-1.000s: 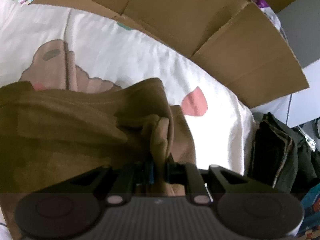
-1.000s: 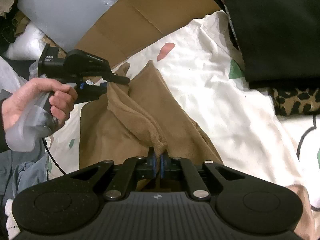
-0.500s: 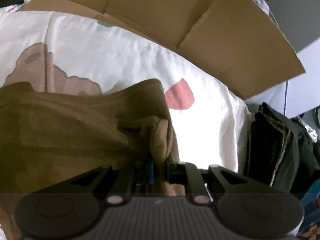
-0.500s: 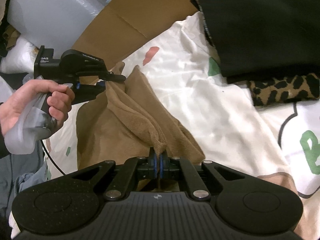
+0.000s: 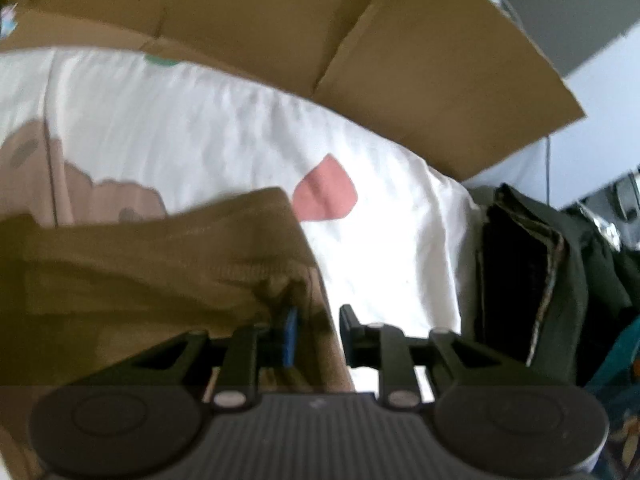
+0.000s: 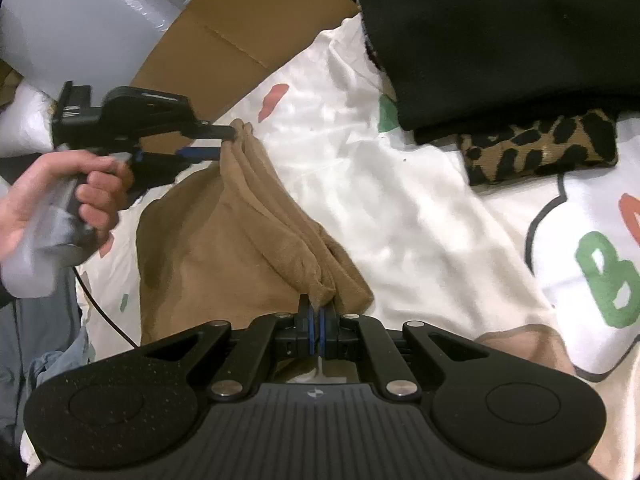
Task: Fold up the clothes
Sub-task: 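Lower the lifted shirt onto the bed and open both tools, then press the folded brown shirt flat with both open tools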
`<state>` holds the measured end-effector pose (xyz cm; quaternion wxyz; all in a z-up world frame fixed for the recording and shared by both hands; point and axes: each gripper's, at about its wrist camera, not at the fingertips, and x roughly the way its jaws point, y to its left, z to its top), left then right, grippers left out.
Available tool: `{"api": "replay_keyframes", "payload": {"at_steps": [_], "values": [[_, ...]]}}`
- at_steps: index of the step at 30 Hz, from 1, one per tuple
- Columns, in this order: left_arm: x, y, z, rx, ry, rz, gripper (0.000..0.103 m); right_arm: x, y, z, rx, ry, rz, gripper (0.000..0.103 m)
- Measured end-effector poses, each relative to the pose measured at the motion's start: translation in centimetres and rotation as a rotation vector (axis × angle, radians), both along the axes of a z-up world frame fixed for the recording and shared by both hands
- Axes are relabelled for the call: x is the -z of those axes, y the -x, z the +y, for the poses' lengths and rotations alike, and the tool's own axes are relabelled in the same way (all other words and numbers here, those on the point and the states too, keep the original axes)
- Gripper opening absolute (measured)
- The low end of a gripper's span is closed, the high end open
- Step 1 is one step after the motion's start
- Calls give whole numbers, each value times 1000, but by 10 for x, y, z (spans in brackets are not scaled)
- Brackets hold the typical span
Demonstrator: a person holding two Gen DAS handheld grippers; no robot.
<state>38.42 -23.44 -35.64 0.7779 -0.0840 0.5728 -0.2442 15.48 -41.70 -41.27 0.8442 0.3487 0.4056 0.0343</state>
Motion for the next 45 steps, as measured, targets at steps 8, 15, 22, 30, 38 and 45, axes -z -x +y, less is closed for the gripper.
{"api": "replay_keyframes", "payload": {"at_steps": [8, 15, 22, 30, 38, 45], "values": [[-3, 15, -5, 260, -130, -78, 22, -1, 3, -3, 21, -1, -1, 0], [23, 41, -28, 433, -200, -130, 21, 6, 1, -5, 36, -9, 17, 0], [43, 36, -46, 422, -205, -156, 21, -2, -1, -5, -1, 56, 63, 3], [21, 19, -32, 375, -164, -190, 21, -29, -7, -14, -37, 200, 63, 6], [28, 5, -26, 367, -189, -188, 16, -41, -51, 2, -126, 216, 16, 10], [42, -6, -33, 358, -206, -186, 16, -33, -89, 23, -220, 270, 17, 41]]}}
